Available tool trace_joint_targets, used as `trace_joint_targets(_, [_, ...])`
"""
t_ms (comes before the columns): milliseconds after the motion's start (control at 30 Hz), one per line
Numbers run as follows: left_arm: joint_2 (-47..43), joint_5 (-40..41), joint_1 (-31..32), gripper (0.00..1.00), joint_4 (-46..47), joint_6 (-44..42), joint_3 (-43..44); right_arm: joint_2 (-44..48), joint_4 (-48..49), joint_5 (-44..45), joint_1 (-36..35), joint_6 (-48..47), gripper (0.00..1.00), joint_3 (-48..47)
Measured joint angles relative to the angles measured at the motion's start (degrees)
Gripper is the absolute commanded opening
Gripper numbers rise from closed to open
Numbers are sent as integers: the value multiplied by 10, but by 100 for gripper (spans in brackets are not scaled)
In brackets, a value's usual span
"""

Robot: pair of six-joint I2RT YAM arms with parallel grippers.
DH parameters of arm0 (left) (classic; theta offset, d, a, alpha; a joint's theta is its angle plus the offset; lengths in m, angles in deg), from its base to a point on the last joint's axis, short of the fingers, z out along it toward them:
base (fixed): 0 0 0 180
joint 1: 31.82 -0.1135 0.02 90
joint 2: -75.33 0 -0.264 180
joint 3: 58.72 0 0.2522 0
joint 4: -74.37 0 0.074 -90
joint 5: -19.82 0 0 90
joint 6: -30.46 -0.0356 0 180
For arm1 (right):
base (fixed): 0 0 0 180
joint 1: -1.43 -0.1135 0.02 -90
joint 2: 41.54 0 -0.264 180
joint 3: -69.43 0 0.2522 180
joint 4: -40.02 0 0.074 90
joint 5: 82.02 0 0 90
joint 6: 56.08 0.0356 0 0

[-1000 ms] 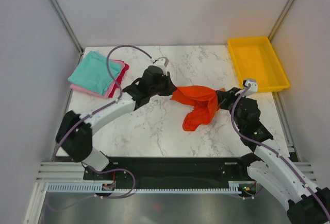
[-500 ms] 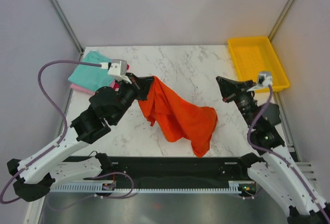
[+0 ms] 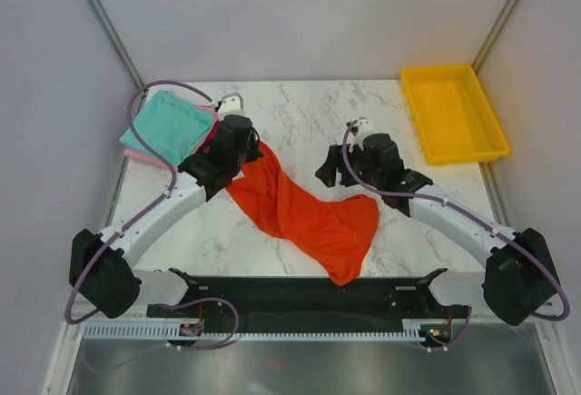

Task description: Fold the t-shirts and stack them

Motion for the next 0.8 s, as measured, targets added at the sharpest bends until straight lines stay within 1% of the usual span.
trace_joint_targets(100, [34, -33, -54, 2, -2, 45, -1, -18, -43, 28, -50, -22, 78, -14])
trace_joint_targets(167, [52, -59, -97, 2, -3, 80, -13, -30, -64, 47, -62, -30, 76, -18])
trace_joint_targets(300, [43, -61, -145, 2, -22, 124, -51, -31, -105, 90, -83, -36, 76, -11])
trace_joint_targets(367, [19, -58, -146, 2, -29, 139, -69, -16, -120, 106, -111, -36, 75, 5])
trace_joint_targets(567, [-40, -56, -132, 2, -23, 151, -77, 72, -177, 141, -240, -16, 72, 87])
trace_joint_targets(700, [-39, -56, -129, 2, -21, 151, -77, 77, -211, 176, -306, 22, 71, 103])
trace_joint_targets(800, [-39, -51, -127, 2, -21, 151, -77, 58, -233, 203, -350, 52, 70, 104])
